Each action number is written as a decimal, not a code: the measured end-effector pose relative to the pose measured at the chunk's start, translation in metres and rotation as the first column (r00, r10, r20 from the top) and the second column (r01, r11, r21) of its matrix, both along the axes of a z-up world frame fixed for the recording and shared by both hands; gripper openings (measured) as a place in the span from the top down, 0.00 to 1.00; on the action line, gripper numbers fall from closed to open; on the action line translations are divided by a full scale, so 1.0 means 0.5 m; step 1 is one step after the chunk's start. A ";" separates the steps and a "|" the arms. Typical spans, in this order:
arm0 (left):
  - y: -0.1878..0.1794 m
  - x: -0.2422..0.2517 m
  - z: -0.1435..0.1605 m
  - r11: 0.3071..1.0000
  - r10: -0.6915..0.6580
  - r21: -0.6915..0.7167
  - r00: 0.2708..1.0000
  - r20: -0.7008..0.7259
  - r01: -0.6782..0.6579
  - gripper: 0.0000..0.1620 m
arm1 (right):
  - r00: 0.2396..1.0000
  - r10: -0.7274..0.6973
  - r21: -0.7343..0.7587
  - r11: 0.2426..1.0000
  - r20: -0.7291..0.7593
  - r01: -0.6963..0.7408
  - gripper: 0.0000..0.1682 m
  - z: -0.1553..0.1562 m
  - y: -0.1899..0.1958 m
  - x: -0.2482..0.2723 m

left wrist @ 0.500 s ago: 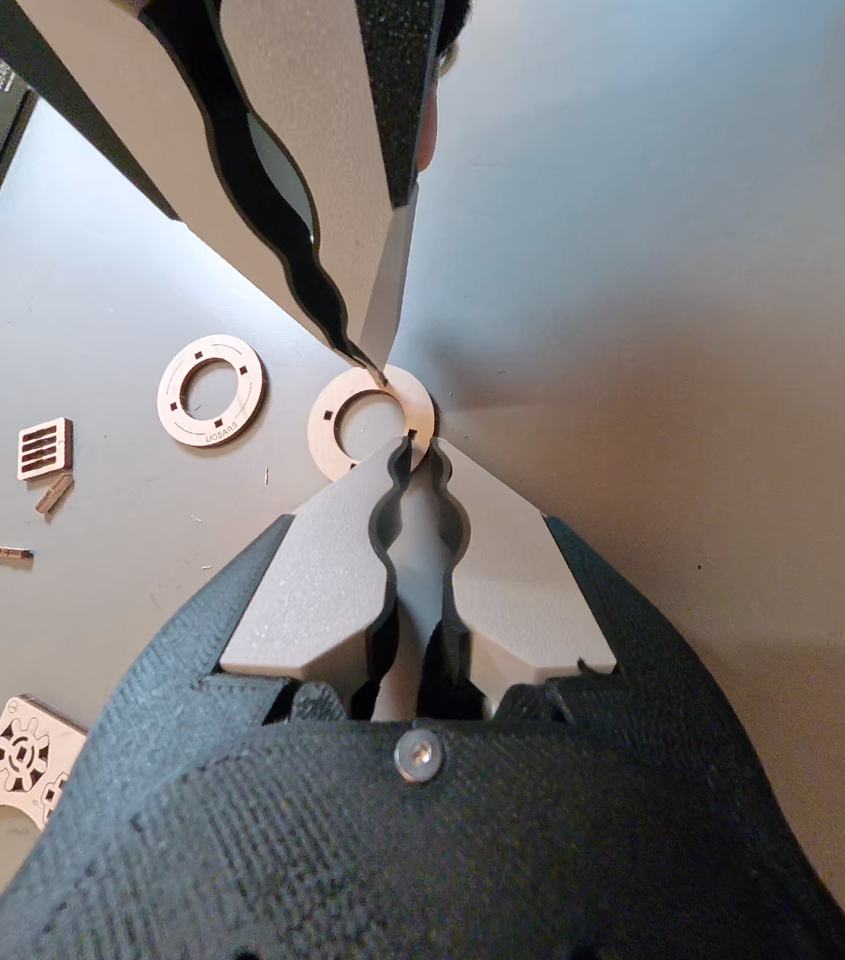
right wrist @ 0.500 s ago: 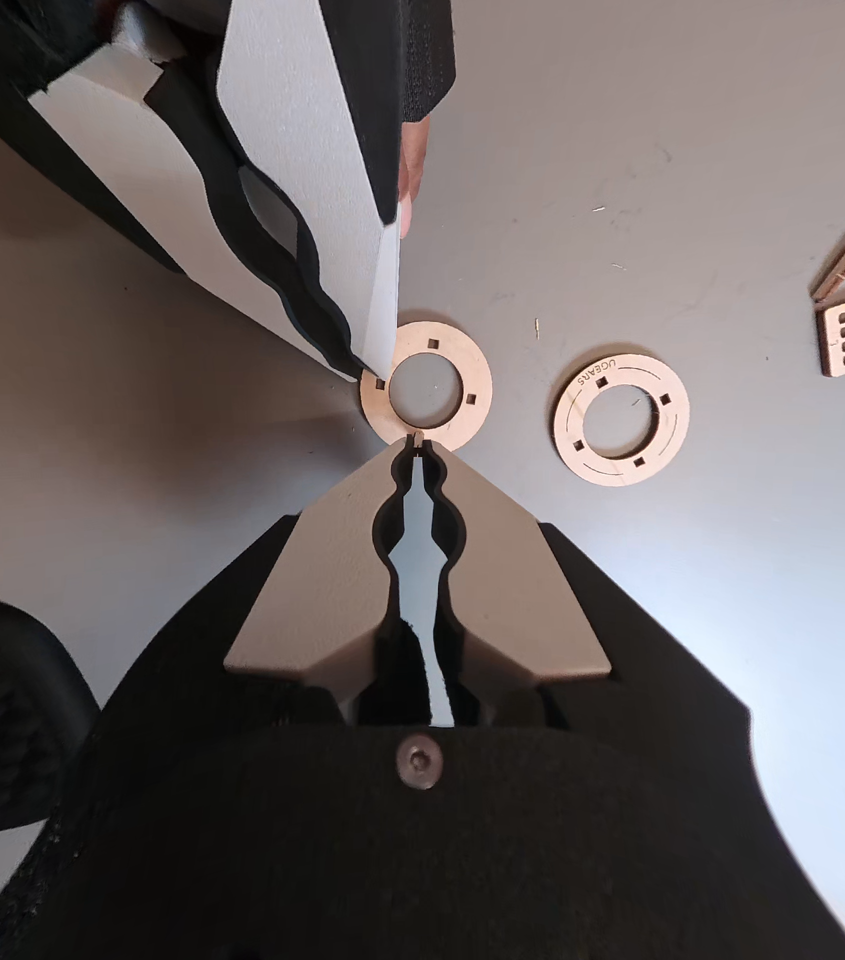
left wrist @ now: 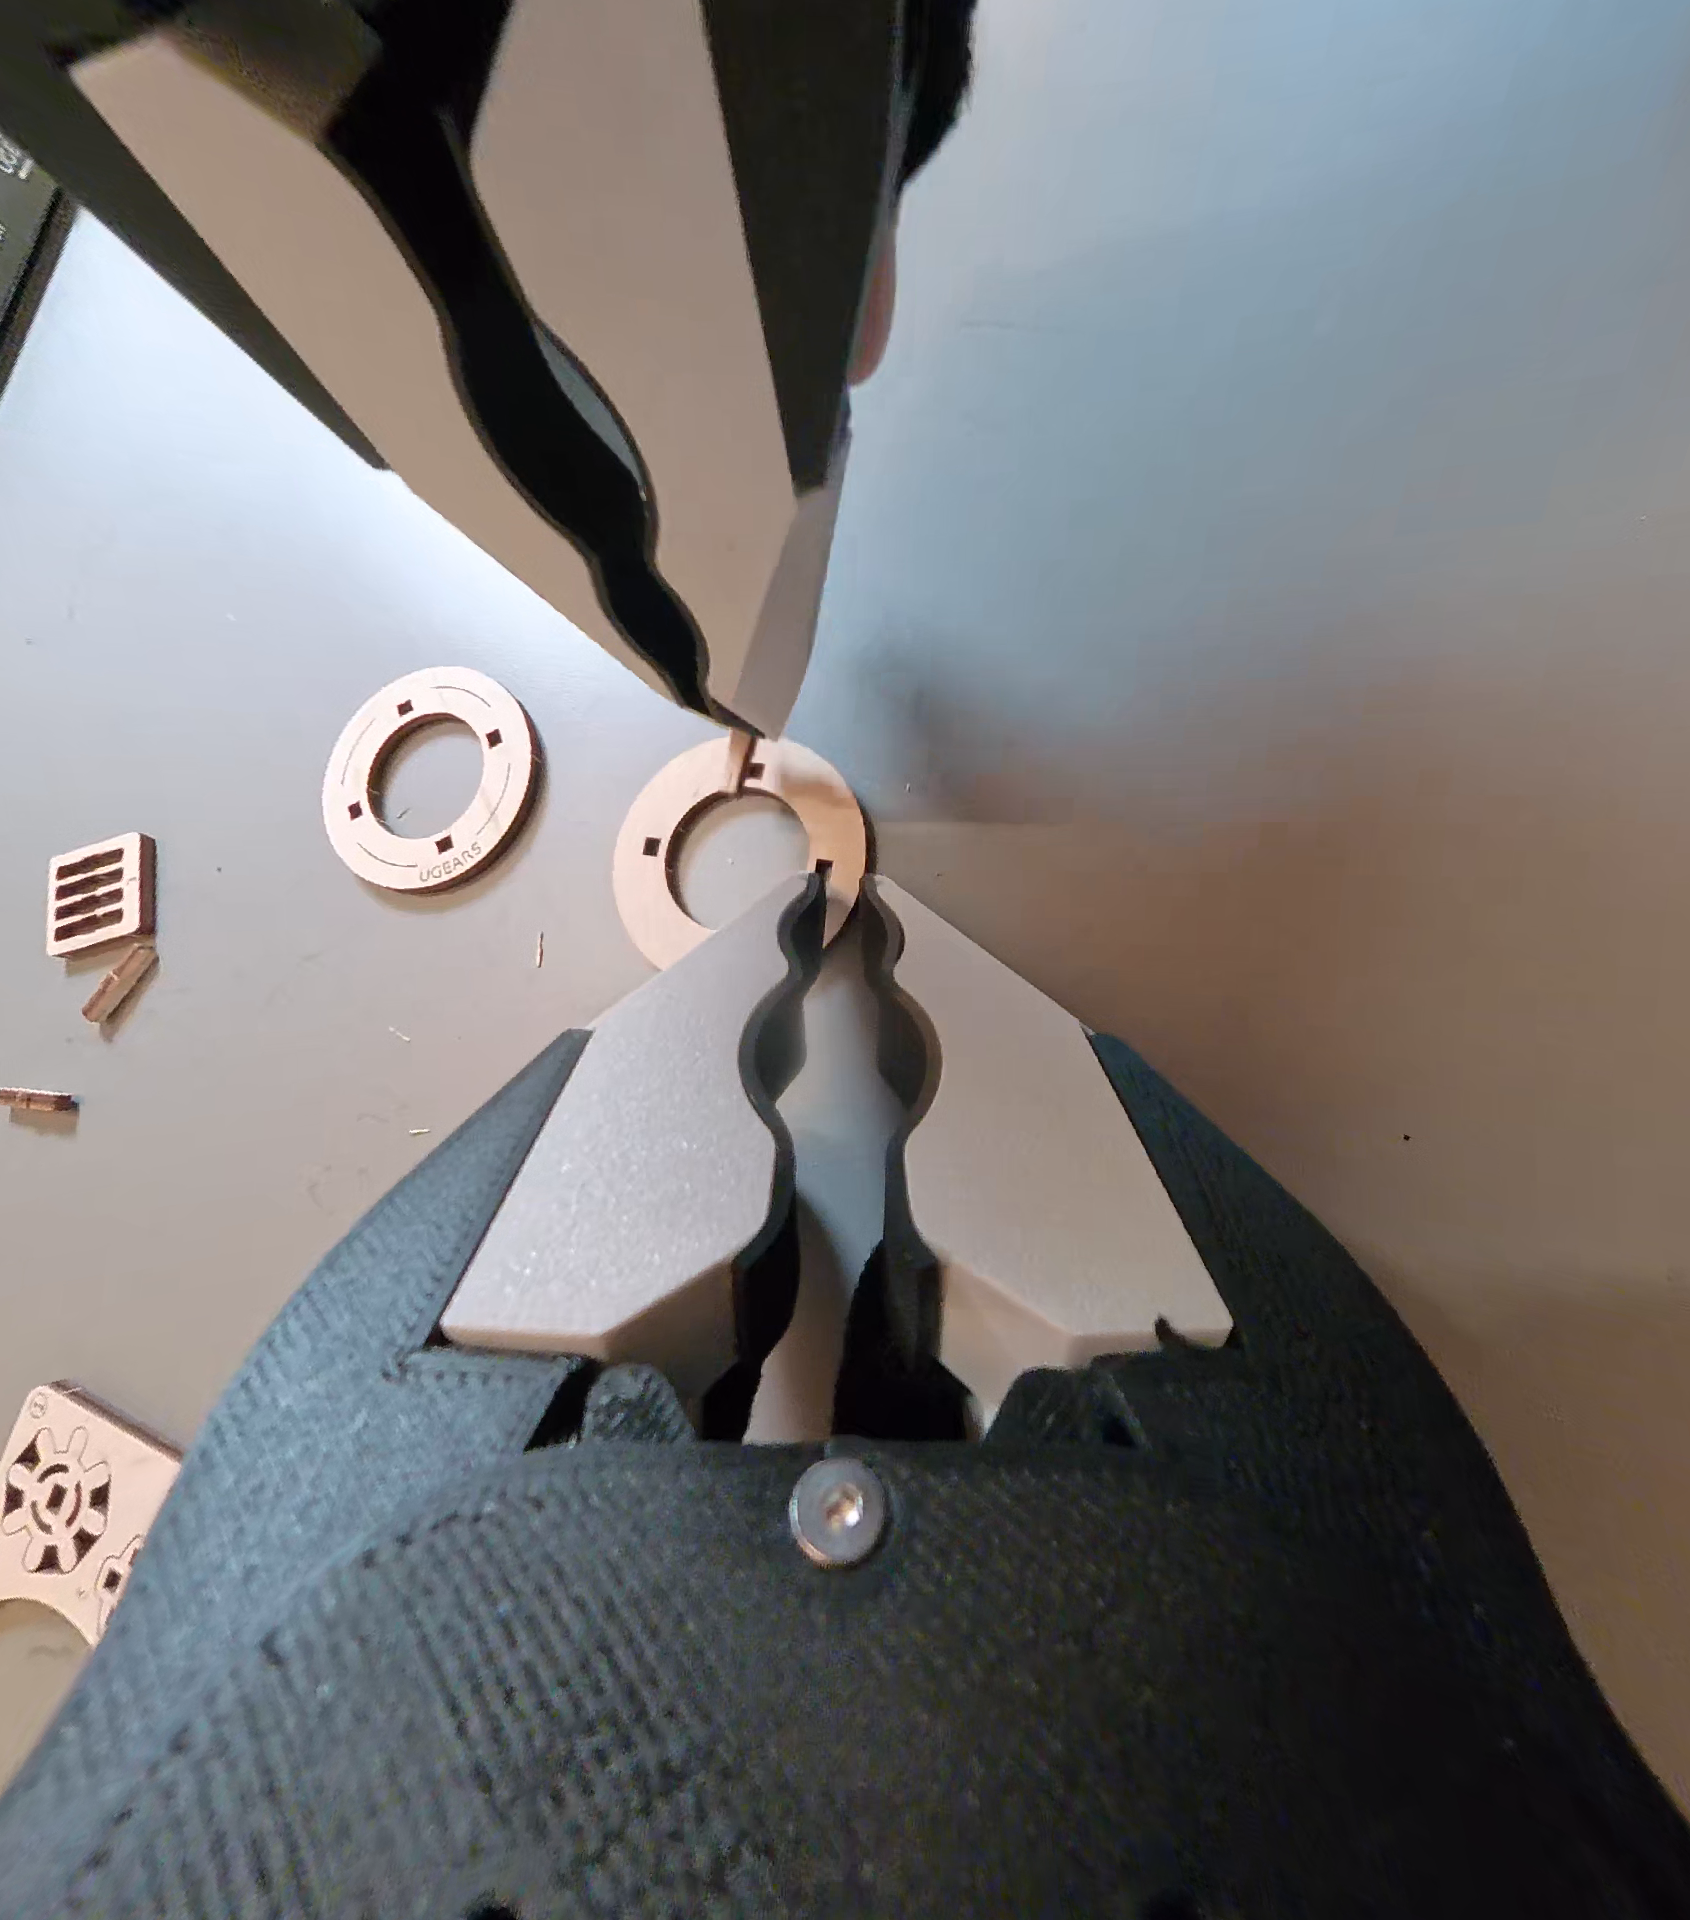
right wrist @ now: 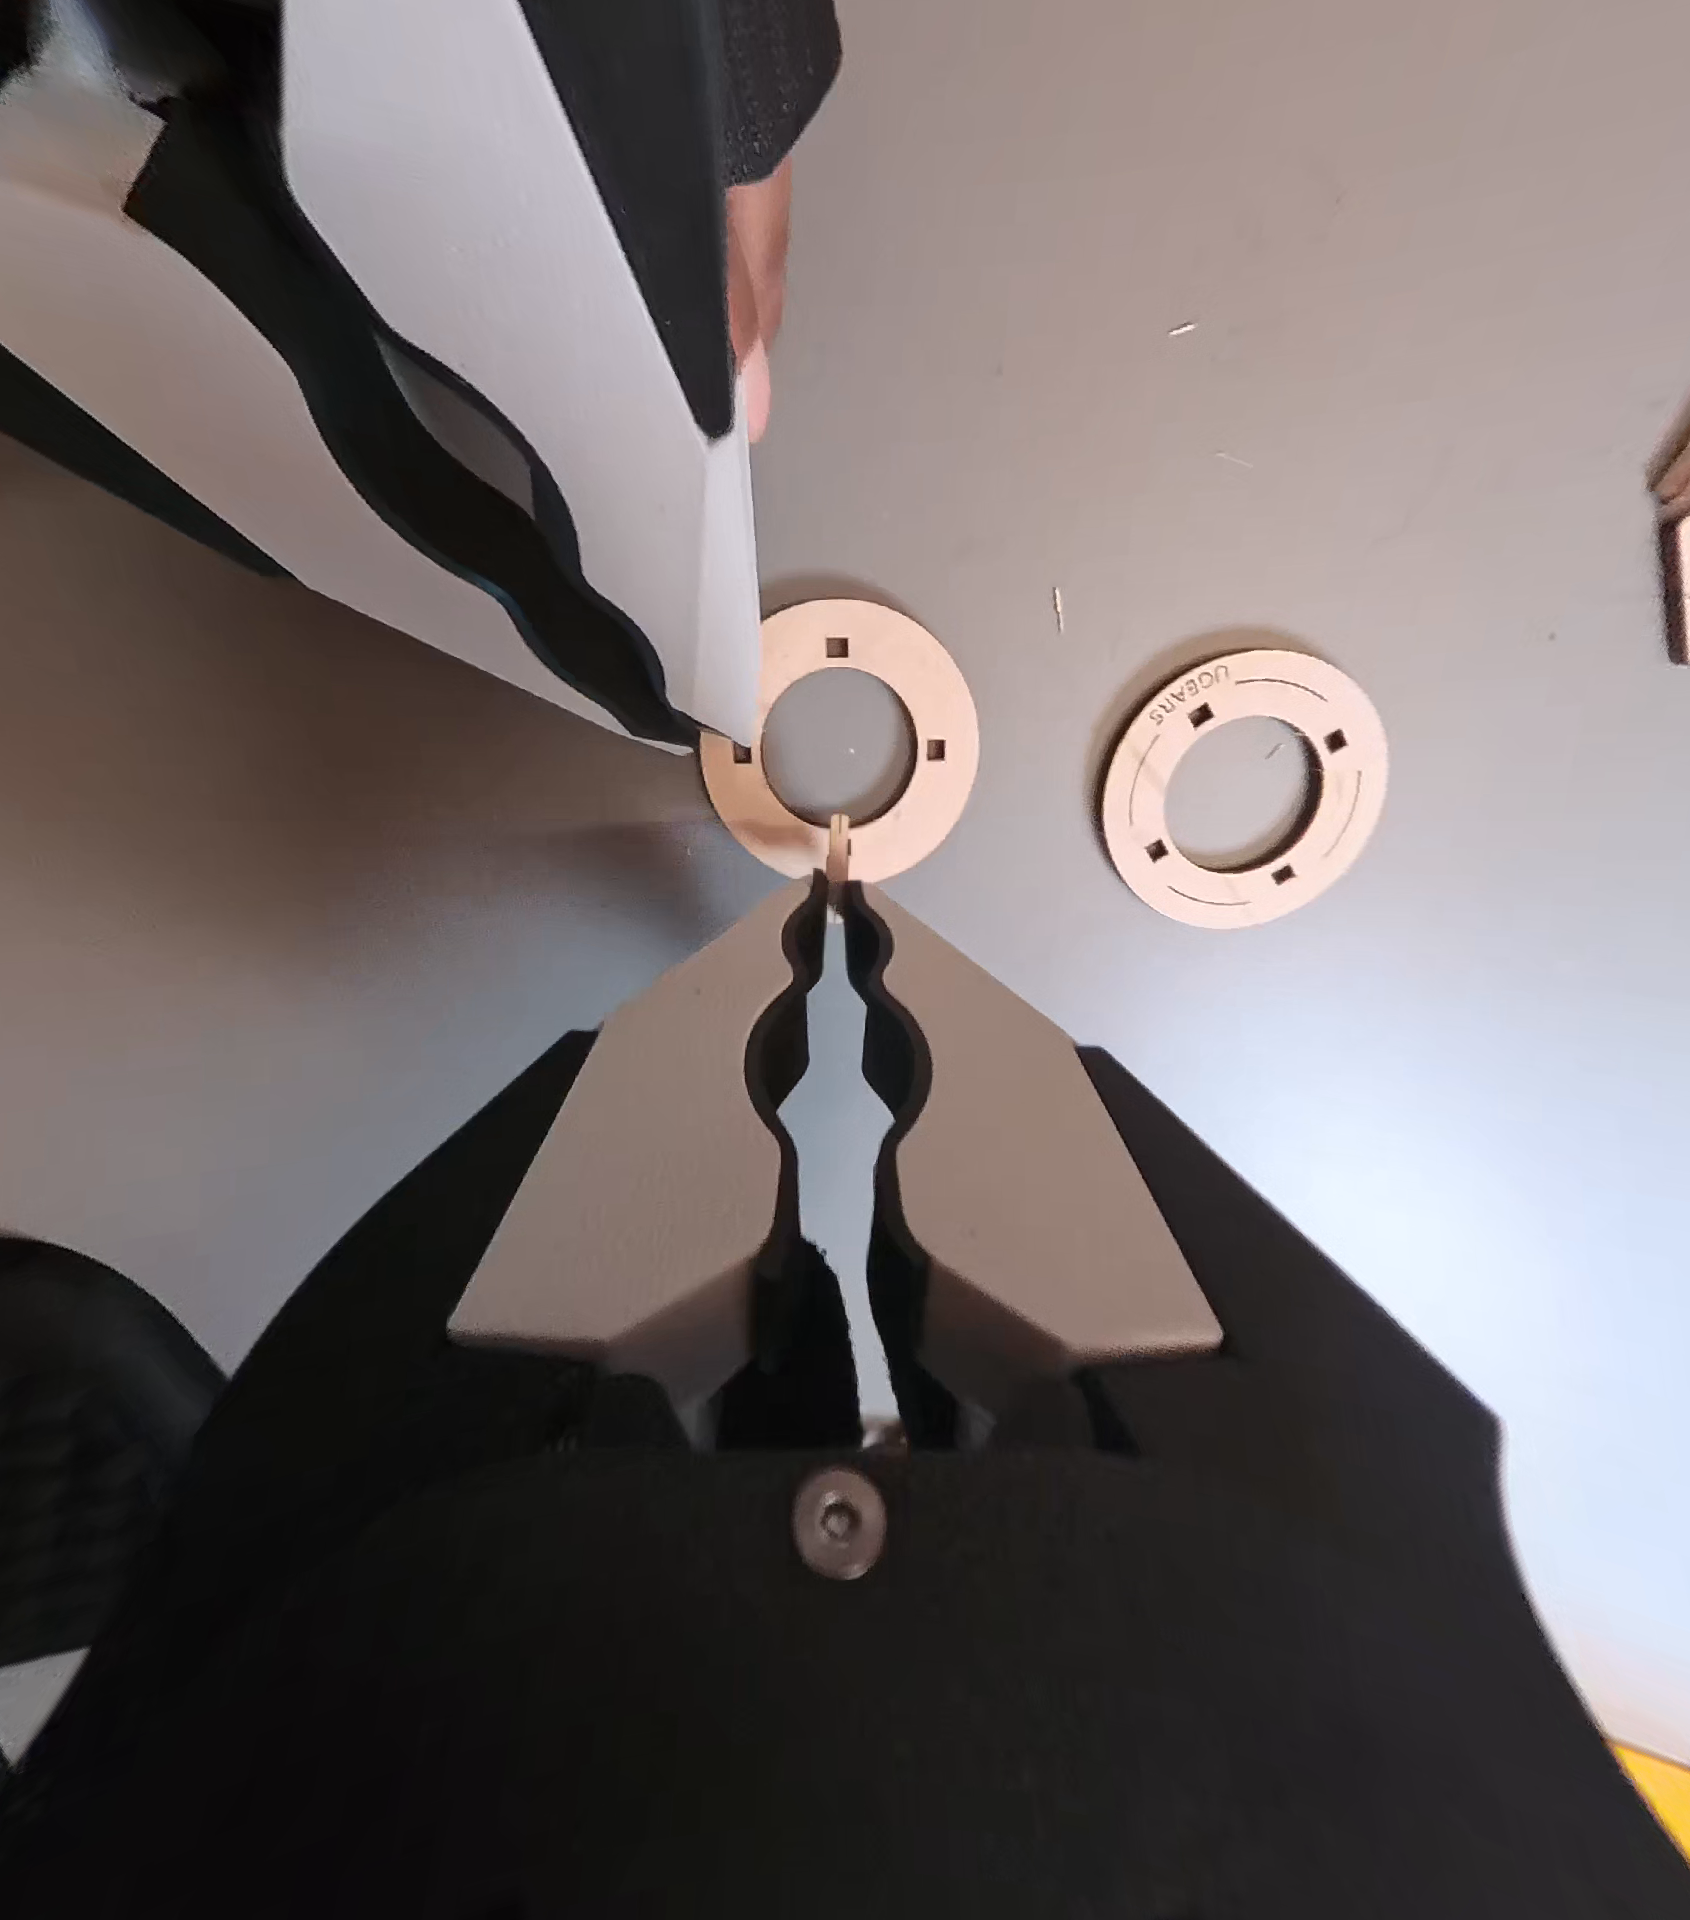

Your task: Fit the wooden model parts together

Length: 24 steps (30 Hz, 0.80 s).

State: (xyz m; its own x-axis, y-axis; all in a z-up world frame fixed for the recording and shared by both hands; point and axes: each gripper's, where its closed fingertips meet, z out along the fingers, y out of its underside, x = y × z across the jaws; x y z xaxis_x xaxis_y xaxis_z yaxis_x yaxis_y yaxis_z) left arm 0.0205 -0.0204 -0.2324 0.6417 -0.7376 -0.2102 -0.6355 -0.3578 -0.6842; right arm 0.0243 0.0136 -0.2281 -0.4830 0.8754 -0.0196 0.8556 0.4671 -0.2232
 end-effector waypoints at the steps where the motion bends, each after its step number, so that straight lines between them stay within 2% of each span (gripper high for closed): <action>1: 0.000 0.000 0.000 1.000 -0.001 -0.001 1.000 0.002 0.001 0.97 | 1.000 -0.007 0.000 1.000 0.009 0.007 1.00 0.000 0.002 0.002; 4: 0.000 0.000 0.000 1.000 0.003 -0.005 1.000 0.012 -0.003 0.97 | 0.999 -0.041 -0.059 0.997 0.021 0.042 1.00 -0.005 -0.004 0.011; 7: -0.002 -0.003 0.002 1.000 0.023 -0.023 0.999 0.048 -0.021 0.96 | 0.996 -0.082 -0.212 0.975 -0.045 0.071 1.00 0.016 -0.030 0.009; 8: 0.000 -0.009 0.007 0.999 0.039 -0.027 0.997 0.070 -0.037 0.93 | 0.991 -0.112 -0.262 0.961 -0.067 0.090 1.00 0.024 -0.037 0.009; 12: -0.005 0.012 0.081 1.000 -0.001 -0.026 0.941 0.337 0.010 0.84 | 0.967 -0.171 -0.449 0.891 -0.186 0.071 1.00 0.063 -0.075 0.018; 14: -0.017 0.026 0.104 0.998 -0.060 -0.003 0.911 0.408 0.067 0.84 | 0.951 -0.192 -0.509 0.860 -0.243 0.043 1.00 0.086 -0.093 0.023; 16: -0.030 0.038 0.119 0.993 -0.120 0.034 0.894 0.431 0.117 0.85 | 0.930 -0.195 -0.531 0.847 -0.312 0.000 1.00 0.107 -0.106 0.026; 19: -0.048 0.059 0.151 0.983 -0.183 0.077 0.853 0.489 0.166 0.95 | 0.880 -0.185 -0.535 0.840 -0.438 -0.090 1.00 0.144 -0.124 0.032; 22: -0.059 0.067 0.177 0.975 -0.220 0.132 0.839 0.497 0.177 1.00 | 0.805 -0.136 -0.454 0.873 -0.577 -0.178 1.00 0.179 -0.139 0.041; 24: -0.073 0.073 0.200 0.962 -0.270 0.186 0.818 0.507 0.202 1.00 | 0.747 -0.098 -0.377 0.901 -0.658 -0.214 1.00 0.199 -0.150 0.046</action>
